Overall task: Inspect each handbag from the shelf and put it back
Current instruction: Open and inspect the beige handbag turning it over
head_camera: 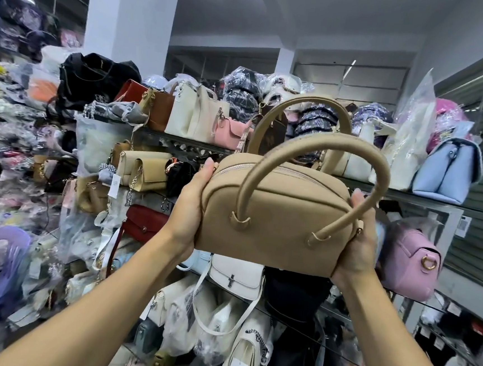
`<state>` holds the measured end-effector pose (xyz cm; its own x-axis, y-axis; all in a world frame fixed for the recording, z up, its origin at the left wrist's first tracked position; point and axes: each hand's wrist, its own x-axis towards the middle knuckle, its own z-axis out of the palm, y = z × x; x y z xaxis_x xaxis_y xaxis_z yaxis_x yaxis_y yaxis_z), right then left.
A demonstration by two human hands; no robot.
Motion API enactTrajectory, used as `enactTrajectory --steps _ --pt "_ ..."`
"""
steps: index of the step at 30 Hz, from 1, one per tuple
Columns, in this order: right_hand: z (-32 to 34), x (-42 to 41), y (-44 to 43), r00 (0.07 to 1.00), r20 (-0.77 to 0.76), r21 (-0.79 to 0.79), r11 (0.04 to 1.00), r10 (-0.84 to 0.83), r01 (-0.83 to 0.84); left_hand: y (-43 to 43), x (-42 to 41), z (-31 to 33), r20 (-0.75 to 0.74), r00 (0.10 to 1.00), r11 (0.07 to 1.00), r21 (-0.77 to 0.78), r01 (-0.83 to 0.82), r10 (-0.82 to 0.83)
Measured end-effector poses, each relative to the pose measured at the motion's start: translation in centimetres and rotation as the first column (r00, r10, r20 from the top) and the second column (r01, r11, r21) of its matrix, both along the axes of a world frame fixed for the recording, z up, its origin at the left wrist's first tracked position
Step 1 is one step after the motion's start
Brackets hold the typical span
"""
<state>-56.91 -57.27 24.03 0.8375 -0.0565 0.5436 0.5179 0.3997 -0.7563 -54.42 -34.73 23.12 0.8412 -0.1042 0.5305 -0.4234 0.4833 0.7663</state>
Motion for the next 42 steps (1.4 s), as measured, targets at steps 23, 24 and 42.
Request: enactTrajectory --steps 23,24,42 --pt "1.5 -3.5 4.3 0.951 -0.031 -0.305 0.909 -0.308 0.285 1.2 2.6 -1.8 -0.318 0.945 0.975 -0.224 0.005 -0.077" --pt "1.7 -3.6 4.3 0.958 -0.018 -0.345 0.901 -0.286 0.263 1.1 2.8 -1.8 -0.322 0.941 0.976 -0.216 0.033 -0.104" --pt "1.0 -2.7 3.6 0.925 0.036 -0.483 0.803 -0.379 0.348 1.1 2.9 -1.9 -0.508 0.825 0.966 -0.067 0.248 -0.247"
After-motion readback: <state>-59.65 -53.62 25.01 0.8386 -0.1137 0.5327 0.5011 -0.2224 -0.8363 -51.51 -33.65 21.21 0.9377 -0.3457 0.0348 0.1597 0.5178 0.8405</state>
